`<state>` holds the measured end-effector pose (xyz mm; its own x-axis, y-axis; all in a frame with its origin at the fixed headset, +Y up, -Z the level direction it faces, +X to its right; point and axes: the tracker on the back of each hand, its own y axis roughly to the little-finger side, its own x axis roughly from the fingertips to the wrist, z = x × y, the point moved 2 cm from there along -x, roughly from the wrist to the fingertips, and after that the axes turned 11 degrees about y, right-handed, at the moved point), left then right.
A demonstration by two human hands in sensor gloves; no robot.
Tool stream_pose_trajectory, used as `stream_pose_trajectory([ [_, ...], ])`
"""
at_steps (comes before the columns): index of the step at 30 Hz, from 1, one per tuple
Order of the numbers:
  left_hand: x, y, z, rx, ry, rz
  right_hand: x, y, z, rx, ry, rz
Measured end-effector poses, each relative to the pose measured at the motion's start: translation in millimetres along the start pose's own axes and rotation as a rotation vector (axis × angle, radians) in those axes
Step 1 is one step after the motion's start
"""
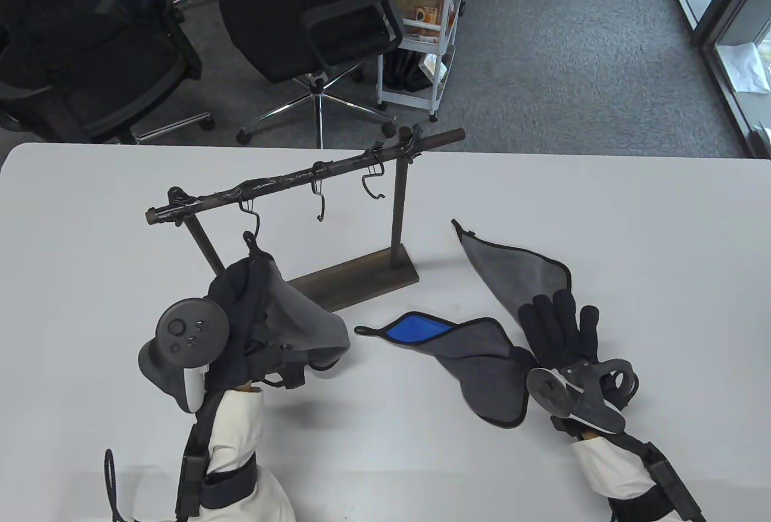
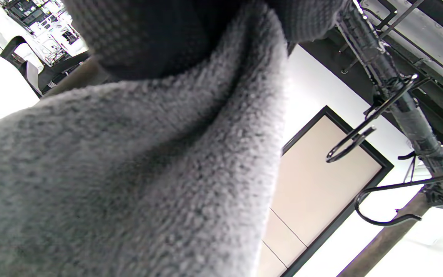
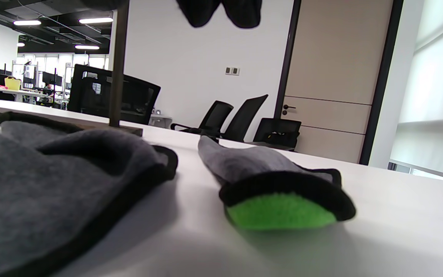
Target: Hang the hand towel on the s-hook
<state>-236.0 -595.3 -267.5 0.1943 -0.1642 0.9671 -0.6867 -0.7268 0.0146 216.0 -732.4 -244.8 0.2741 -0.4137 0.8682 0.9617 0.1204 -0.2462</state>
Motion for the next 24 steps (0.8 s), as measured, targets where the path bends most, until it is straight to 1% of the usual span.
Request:
stream_pose_trajectory([
  [19,-10,-3,2,-0.042,0.008,-0.039,0,-1,-1,0.002,-0.01,0.01],
  [24,-12,-1,6,-0.079,0.019,-0.051,0,-2,-1,0.002,-0.011,0.011],
])
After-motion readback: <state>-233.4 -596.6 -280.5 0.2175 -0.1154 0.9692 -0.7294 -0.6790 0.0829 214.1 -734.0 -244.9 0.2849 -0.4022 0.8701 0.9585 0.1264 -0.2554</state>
